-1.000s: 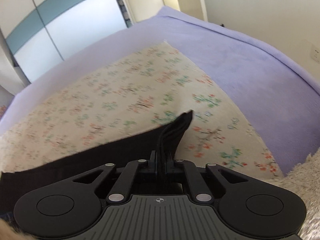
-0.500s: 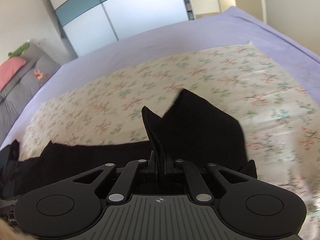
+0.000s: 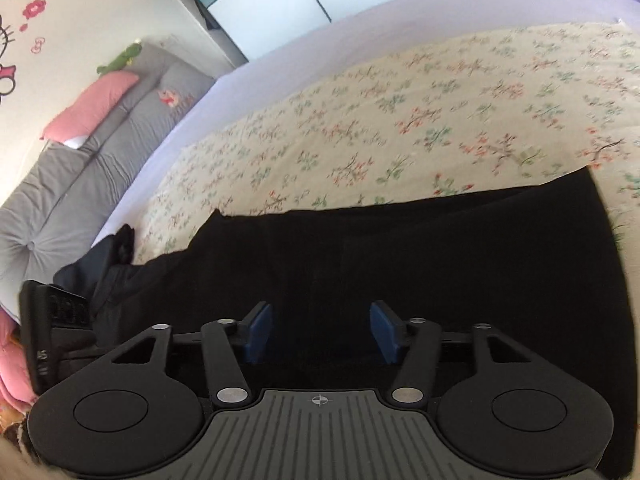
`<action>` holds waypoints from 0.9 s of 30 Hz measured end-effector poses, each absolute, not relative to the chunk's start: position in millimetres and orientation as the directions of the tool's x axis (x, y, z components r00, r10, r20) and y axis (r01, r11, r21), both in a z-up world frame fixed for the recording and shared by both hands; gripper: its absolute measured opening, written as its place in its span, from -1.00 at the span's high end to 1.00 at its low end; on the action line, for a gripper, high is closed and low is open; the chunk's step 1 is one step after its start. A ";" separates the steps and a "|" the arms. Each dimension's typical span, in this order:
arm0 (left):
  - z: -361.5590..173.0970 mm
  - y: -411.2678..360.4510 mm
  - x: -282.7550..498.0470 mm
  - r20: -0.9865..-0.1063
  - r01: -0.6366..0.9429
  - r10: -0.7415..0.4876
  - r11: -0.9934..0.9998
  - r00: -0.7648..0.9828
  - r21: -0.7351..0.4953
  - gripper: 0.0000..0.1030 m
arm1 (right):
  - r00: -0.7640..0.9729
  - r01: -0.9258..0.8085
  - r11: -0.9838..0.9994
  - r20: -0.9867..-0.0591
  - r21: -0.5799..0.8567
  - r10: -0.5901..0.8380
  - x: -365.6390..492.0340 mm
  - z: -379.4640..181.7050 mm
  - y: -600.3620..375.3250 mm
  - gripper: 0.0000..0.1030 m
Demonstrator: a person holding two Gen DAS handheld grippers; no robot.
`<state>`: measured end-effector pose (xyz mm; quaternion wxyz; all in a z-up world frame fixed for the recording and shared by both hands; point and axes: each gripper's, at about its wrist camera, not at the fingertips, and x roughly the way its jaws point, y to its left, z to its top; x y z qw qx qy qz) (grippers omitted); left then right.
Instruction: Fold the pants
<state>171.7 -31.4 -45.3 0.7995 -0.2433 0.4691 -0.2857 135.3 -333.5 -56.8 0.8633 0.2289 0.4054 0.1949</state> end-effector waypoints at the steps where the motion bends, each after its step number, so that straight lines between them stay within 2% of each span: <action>1: -47.6 -31.7 172.7 -0.610 0.222 -0.691 0.712 0.387 -0.666 -0.69 | 0.601 -0.143 0.816 -0.606 0.560 0.521 131.8 -55.8 -339.2 -0.08; 7: -52.9 -37.5 174.5 -0.582 0.210 -0.737 0.664 0.345 -0.717 -0.62 | 0.668 -0.084 0.907 -0.652 0.414 0.359 112.6 -66.1 -366.3 -0.14; 9: -54.0 -39.9 174.4 -0.581 0.216 -0.742 0.660 0.335 -0.719 -0.62 | 0.658 -0.043 0.909 -0.672 0.416 0.339 112.1 -80.7 -379.6 -0.15; 11: -55.7 -42.2 175.1 -0.584 0.219 -0.740 0.663 0.333 -0.716 -0.62 | 0.624 -0.019 0.879 -0.681 0.477 0.383 114.4 -99.2 -391.1 -0.18; 14: -57.5 -40.9 176.4 -0.576 0.207 -0.747 0.653 0.332 -0.728 -0.62 | 0.602 -0.047 0.809 -0.630 0.585 0.491 110.3 -112.3 -401.2 -0.18; 17: -57.6 -39.4 177.2 -0.575 0.209 -0.748 0.652 0.331 -0.729 -0.62 | 0.536 -0.102 0.706 -0.559 0.701 0.633 100.5 -113.9 -399.0 -0.05; 24: -57.8 -41.3 176.6 -0.577 0.228 -0.743 0.660 0.339 -0.716 -0.62 | 0.348 -0.449 0.657 -0.559 0.605 0.753 47.2 -84.5 -336.9 -0.08; 27: -58.1 -41.9 176.4 -0.575 0.225 -0.743 0.659 0.342 -0.718 -0.62 | 0.304 -0.517 0.614 -0.542 0.597 0.783 32.2 -75.1 -324.8 -0.08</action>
